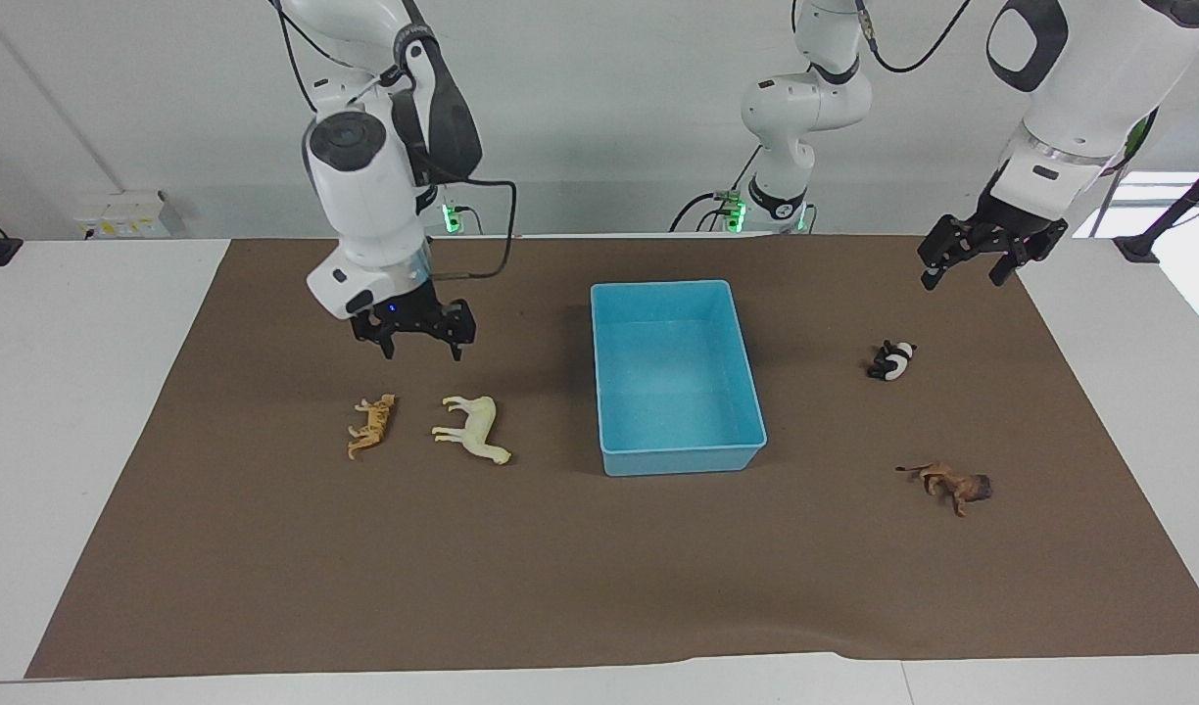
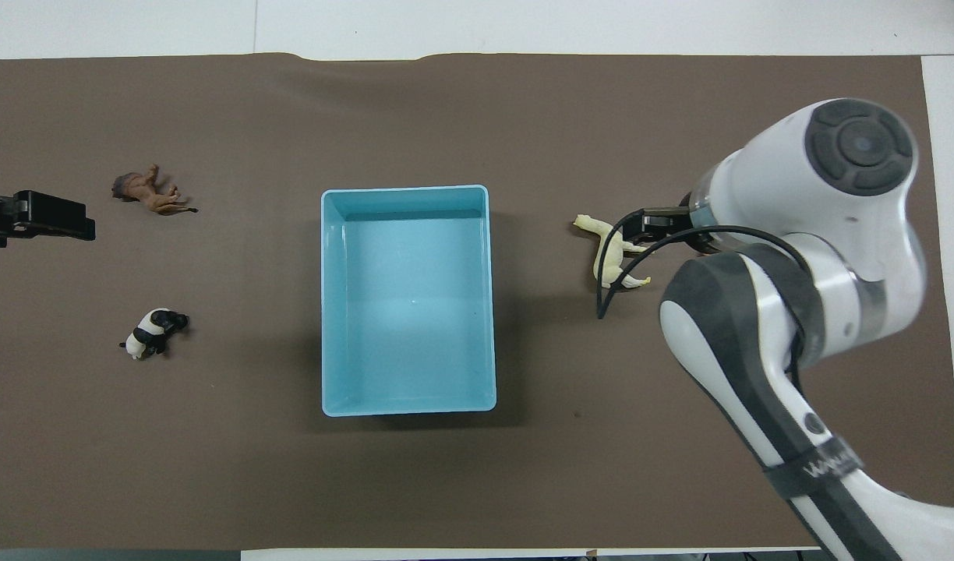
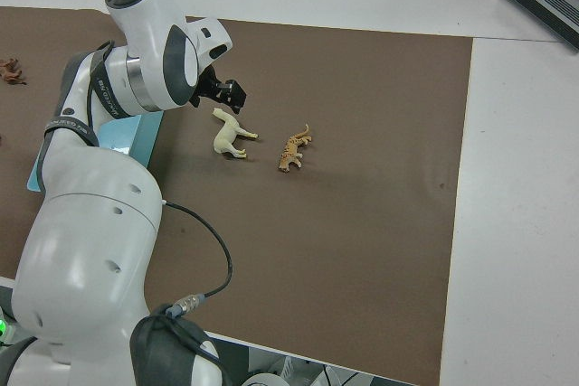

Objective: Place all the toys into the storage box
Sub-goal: 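Reach the right gripper to the cream horse and grasp it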

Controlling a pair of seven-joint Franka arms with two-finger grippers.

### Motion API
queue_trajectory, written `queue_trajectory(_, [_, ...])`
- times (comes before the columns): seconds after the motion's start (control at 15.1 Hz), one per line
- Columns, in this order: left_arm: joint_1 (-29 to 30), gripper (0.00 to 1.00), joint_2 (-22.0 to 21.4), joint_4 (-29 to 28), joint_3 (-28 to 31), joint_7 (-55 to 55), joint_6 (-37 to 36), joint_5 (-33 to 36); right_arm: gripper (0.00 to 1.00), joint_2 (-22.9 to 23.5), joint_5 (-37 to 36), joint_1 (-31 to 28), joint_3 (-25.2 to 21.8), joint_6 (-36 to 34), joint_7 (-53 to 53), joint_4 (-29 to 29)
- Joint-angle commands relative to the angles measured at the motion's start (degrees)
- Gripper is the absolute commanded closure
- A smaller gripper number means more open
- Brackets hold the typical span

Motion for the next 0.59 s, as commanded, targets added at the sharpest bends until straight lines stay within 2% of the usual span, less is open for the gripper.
queue_trajectory(0.0, [0.20, 0.00, -1.08, -0.89, -0.07, 0.32, -0.65, 0.86, 0.00, 5.11, 0.41, -0.28, -0.14, 5.82, 0.52, 0.27])
queue_trajectory(0.2, [0.20, 0.00, -1.08, -0.89, -0.07, 0.32, -0.74, 0.86, 0.00, 8.72, 0.41, 0.43, -0.14, 9.34, 0.87, 0.18])
queue_trajectory(0.4, [0.29, 0.00, -1.08, -0.89, -0.07, 0.32, -0.74, 0.95, 0.00, 9.43, 0.41, 0.43, -0.14, 14.87, 1.22, -3.93])
queue_trajectory(0.53, [0.20, 0.00, -1.08, -0.89, -0.07, 0.06, -0.74, 0.86, 0.00, 9.43, 0.41, 0.78, -0.05, 15.42, 3.76, -4.82])
